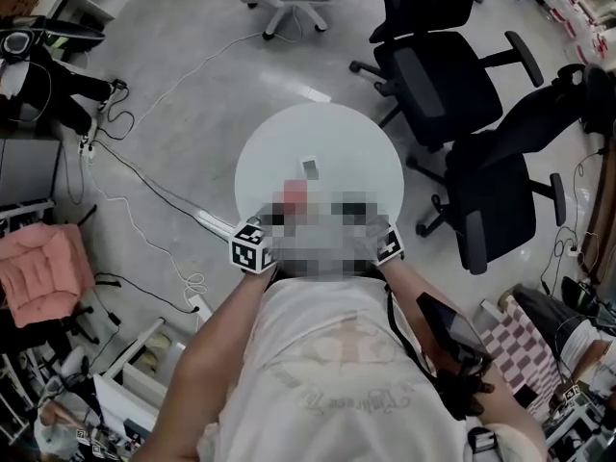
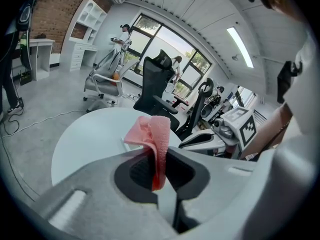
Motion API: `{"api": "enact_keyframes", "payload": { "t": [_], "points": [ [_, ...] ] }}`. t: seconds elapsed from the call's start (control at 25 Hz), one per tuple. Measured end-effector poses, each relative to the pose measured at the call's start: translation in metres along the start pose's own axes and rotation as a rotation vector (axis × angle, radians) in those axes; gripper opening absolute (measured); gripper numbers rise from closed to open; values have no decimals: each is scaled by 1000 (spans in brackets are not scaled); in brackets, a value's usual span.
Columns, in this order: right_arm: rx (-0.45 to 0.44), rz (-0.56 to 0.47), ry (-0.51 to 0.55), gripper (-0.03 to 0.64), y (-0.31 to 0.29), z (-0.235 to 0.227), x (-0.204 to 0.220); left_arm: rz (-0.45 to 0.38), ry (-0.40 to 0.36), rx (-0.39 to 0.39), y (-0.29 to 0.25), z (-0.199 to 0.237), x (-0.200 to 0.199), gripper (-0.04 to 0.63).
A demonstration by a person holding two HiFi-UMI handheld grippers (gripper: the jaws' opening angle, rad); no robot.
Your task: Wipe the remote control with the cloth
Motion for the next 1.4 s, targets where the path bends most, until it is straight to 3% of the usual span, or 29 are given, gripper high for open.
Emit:
{"api": "enact_keyframes", "payload": {
  "t": [0.44,0.68,0.92,1.0,1.08,1.4],
  "points": [
    [39,64,-63,45,-42,5,23,121,-37,54,-16,20,12,25],
    [70,147,-87,255,-66,10,38,151,-55,72,-21,32,9,25],
    [141,226,9,362,-92,13,38,161,-57,71,-22,38,7,25],
    [171,256,53,358,-99,12,38,162,-51,71,-22,39,7,25],
    [187,264,98,298,-101,10,38,164,-48,75,-22,38,8,25],
    [156,278,278,242,-80,-15,43,180,-38,109,-39,32,7,25]
  ]
}}
Point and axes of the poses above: the fingertips, and each gripper's own axes: y backward along the fingers, z to its left, x out of its underside, the point moved 6 cm from there along y, backward along the fingers, and after that the axes turned 2 degrees about -y, right-handed, at the moved point
